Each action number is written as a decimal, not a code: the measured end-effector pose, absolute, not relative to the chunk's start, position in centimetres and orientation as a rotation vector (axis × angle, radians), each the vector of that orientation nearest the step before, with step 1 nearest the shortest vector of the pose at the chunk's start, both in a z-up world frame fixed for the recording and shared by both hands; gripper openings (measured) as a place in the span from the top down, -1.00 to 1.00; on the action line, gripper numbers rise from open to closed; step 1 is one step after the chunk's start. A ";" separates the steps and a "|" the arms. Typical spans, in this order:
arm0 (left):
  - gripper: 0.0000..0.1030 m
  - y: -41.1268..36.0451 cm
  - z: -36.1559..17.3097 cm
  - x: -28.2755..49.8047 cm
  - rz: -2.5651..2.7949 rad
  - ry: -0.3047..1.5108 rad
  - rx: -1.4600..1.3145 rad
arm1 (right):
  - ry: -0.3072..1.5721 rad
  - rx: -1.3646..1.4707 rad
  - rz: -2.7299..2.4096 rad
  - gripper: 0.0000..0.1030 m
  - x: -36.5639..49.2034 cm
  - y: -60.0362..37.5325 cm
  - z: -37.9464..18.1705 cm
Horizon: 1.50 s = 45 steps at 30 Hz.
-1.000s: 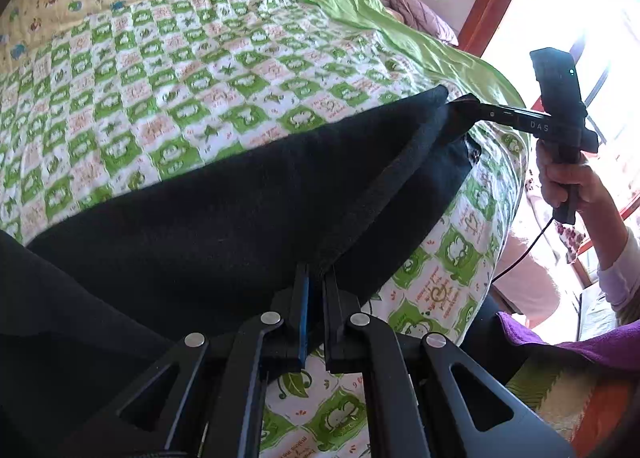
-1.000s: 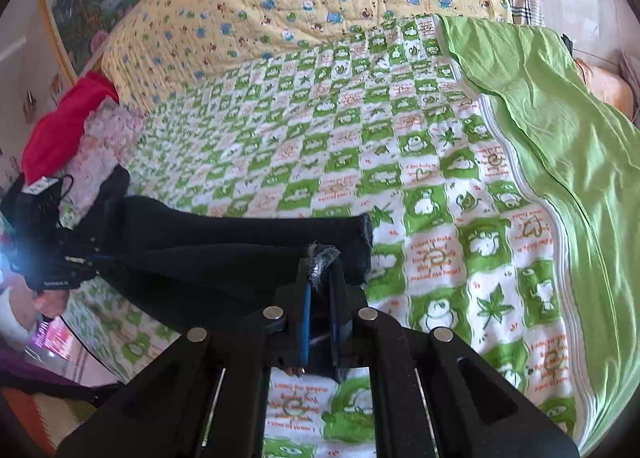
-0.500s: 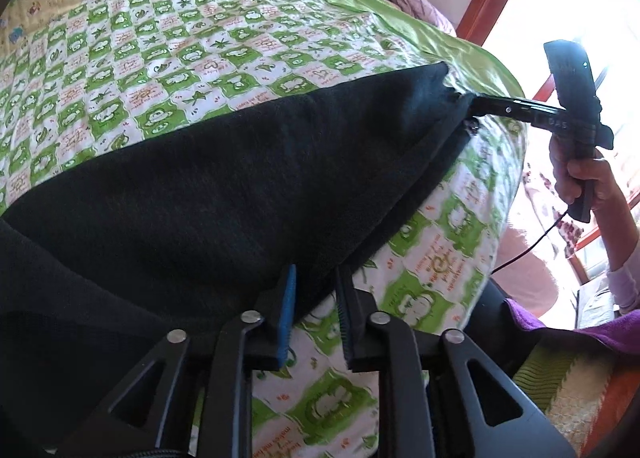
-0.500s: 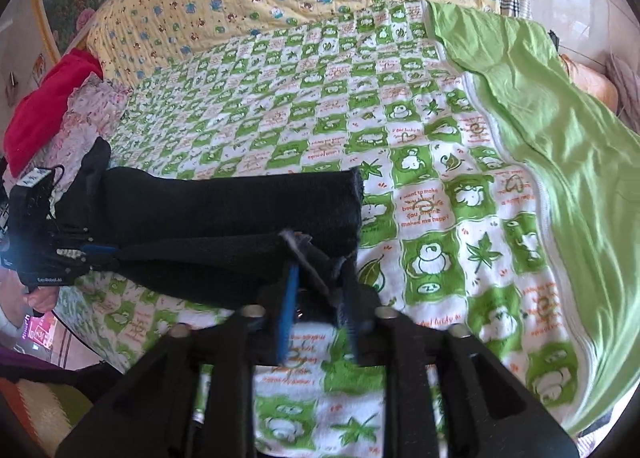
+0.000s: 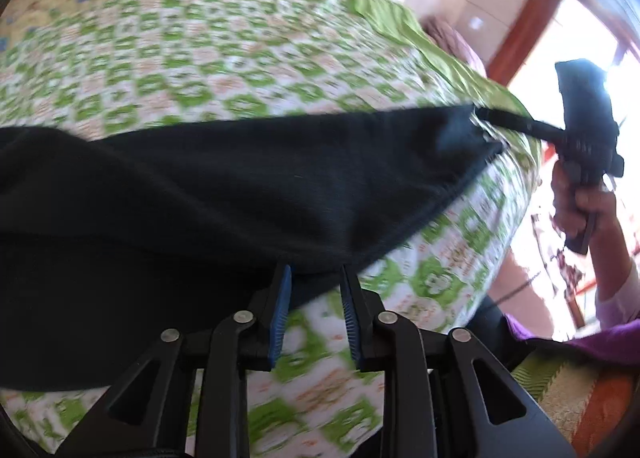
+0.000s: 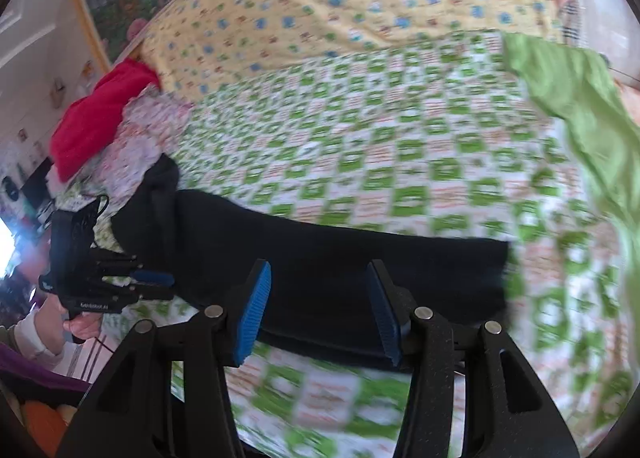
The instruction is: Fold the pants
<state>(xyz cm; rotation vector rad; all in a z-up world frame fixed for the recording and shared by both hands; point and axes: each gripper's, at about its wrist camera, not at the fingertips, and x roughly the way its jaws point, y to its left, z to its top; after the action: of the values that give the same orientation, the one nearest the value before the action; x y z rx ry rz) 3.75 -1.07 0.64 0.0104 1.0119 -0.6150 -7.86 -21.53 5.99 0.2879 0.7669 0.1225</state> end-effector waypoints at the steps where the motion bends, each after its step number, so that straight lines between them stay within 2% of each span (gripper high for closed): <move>1: 0.38 -0.1 0.9 3.9 -0.590 1.002 -0.004 | 0.771 0.291 0.153 0.00 -7.0 -20.7 5.9; 19: 0.27 17.0 5.1 8.4 -0.263 0.922 -0.182 | 0.836 0.315 0.409 0.00 2.6 -10.7 4.5; 25: 0.15 21.1 5.9 10.9 -0.202 0.923 -0.180 | 0.870 0.331 0.475 0.00 5.5 -8.2 4.0; 29: -0.21 23.0 6.7 12.9 -0.196 0.914 -0.164 | 0.894 0.330 0.509 0.00 7.2 -6.9 3.7; 32: -0.22 24.1 7.2 14.7 -0.201 0.915 -0.148 | 0.911 0.341 0.531 0.00 8.6 -6.1 3.3; 36: -0.36 25.1 6.9 18.1 -0.241 0.961 -0.130 | 0.938 0.363 0.562 0.00 10.1 -5.3 2.7; 43: -0.36 26.9 3.7 23.3 -0.280 1.092 -0.158 | 0.986 0.351 0.581 0.00 11.7 -4.0 1.5; 45: -0.27 27.1 3.2 23.7 -0.290 1.103 -0.181 | 0.992 0.355 0.588 0.00 11.9 -3.8 1.3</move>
<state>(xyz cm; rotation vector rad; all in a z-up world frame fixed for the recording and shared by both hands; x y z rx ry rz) 23.74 27.06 3.19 -0.1807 1.1029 -0.2898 11.93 -3.80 1.26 0.3549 0.9919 0.5883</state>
